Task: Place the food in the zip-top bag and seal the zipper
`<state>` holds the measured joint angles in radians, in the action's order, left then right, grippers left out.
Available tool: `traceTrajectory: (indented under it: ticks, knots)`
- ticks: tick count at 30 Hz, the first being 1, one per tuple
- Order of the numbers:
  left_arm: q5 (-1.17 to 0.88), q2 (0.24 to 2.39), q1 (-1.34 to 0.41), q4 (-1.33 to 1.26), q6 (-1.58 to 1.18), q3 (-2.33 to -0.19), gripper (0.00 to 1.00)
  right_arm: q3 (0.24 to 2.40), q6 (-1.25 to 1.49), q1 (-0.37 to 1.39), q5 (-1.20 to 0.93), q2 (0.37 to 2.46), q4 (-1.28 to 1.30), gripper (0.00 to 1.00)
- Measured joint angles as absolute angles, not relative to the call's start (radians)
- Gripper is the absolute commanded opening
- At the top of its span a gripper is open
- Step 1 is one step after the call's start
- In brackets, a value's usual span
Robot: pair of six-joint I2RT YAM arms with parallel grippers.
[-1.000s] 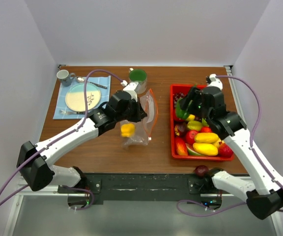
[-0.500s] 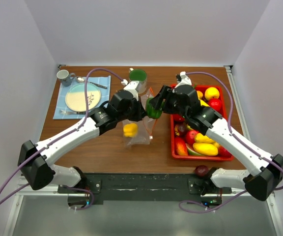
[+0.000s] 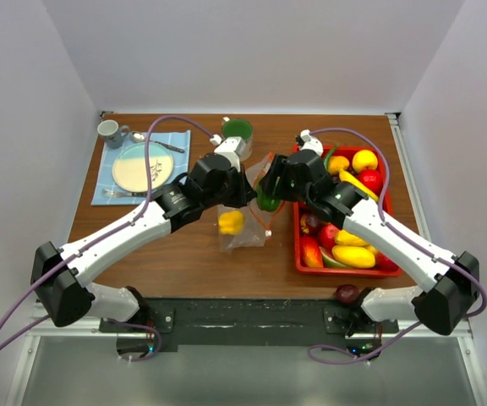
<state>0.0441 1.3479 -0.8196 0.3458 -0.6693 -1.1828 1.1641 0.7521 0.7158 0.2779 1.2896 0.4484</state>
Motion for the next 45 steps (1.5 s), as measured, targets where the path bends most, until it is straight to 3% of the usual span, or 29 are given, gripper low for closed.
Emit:
traceTrajectory:
  ticks: [6, 9, 24, 29, 34, 45]
  knots:
    - [0.051, 1.348, -0.82, 0.347, -0.671, -1.186, 0.0, 1.175, 0.738, 0.728, 0.288, 1.304, 0.468, 0.92]
    - [0.065, 1.348, -0.82, 0.347, -0.672, -1.186, 0.0, 1.198, 0.725, 0.728, 0.293, 1.304, 0.479, 0.97]
    - [0.173, 1.302, -0.723, 0.447, -0.641, -1.186, 0.0, 1.245, 0.658, 0.721, 0.433, 1.201, 0.618, 0.99]
    - [0.185, 1.267, -0.703, 0.462, -0.616, -1.186, 0.0, 1.197, 0.633, 0.588, 0.399, 1.185, 0.604, 0.99]
    - [0.137, 1.267, -0.704, 0.455, -0.606, -1.185, 0.0, 1.121, 0.6, 0.456, 0.332, 1.276, 0.558, 0.99]
    - [0.086, 1.324, -0.789, 0.406, -0.609, -1.18, 0.0, 1.103, 0.575, 0.446, 0.311, 1.449, 0.492, 0.99]
